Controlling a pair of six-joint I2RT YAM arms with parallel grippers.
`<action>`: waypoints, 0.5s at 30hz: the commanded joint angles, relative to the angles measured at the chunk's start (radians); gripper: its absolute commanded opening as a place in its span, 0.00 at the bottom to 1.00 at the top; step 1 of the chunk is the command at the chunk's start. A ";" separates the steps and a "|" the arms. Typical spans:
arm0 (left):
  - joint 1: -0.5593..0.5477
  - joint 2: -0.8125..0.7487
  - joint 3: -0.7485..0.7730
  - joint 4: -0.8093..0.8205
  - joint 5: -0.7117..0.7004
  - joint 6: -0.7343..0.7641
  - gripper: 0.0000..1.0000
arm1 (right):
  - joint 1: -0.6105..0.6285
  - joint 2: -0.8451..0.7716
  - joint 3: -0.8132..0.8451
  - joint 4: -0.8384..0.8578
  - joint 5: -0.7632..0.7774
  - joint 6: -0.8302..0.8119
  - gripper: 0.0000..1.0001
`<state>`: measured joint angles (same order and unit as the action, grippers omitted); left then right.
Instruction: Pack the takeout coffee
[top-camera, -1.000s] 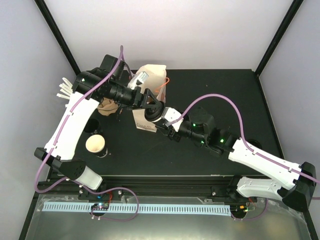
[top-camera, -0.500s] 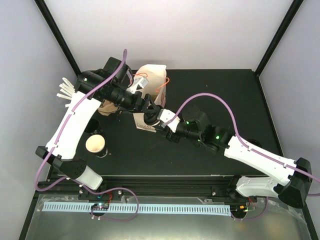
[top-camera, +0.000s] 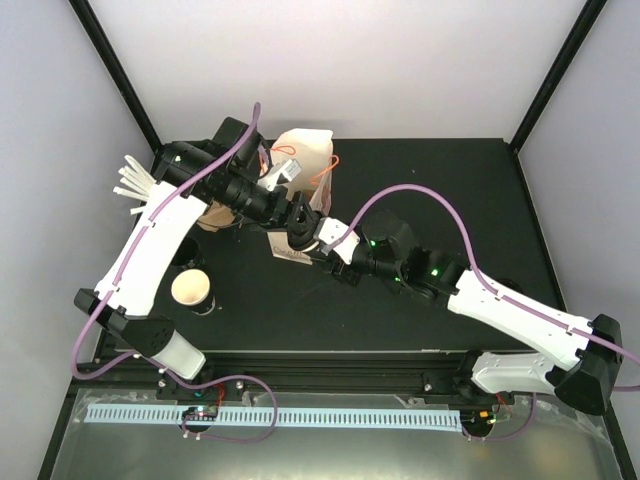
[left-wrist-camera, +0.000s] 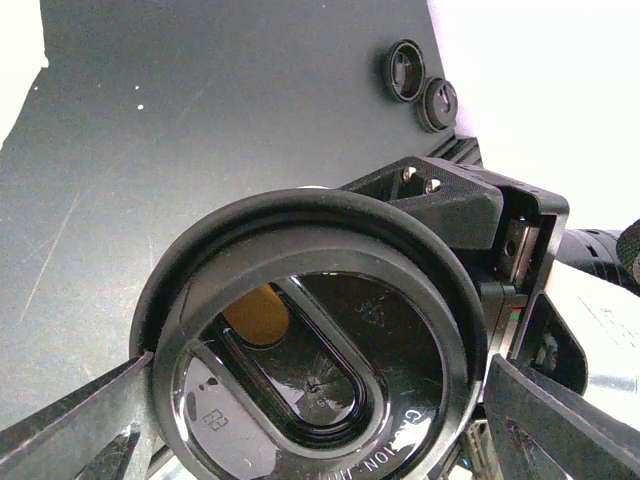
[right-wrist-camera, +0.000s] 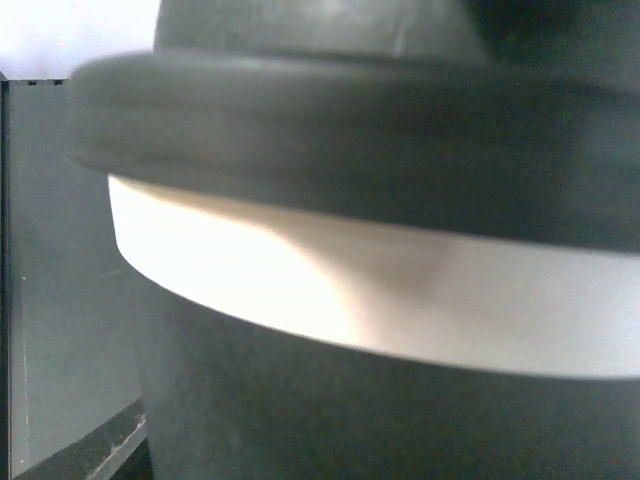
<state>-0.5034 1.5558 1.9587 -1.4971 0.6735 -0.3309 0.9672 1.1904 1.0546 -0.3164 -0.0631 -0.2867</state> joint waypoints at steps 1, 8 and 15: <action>-0.011 -0.003 -0.014 -0.005 0.069 -0.025 0.89 | -0.002 0.001 0.043 0.044 -0.007 0.002 0.61; -0.012 -0.005 -0.055 -0.046 0.002 -0.010 0.69 | -0.002 -0.005 0.044 0.050 -0.019 0.010 0.62; -0.010 -0.013 -0.060 -0.053 -0.013 -0.001 0.63 | -0.003 -0.050 0.002 0.048 -0.003 0.029 0.94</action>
<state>-0.5056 1.5555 1.9095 -1.4998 0.6746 -0.3347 0.9672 1.1881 1.0561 -0.3351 -0.0734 -0.2768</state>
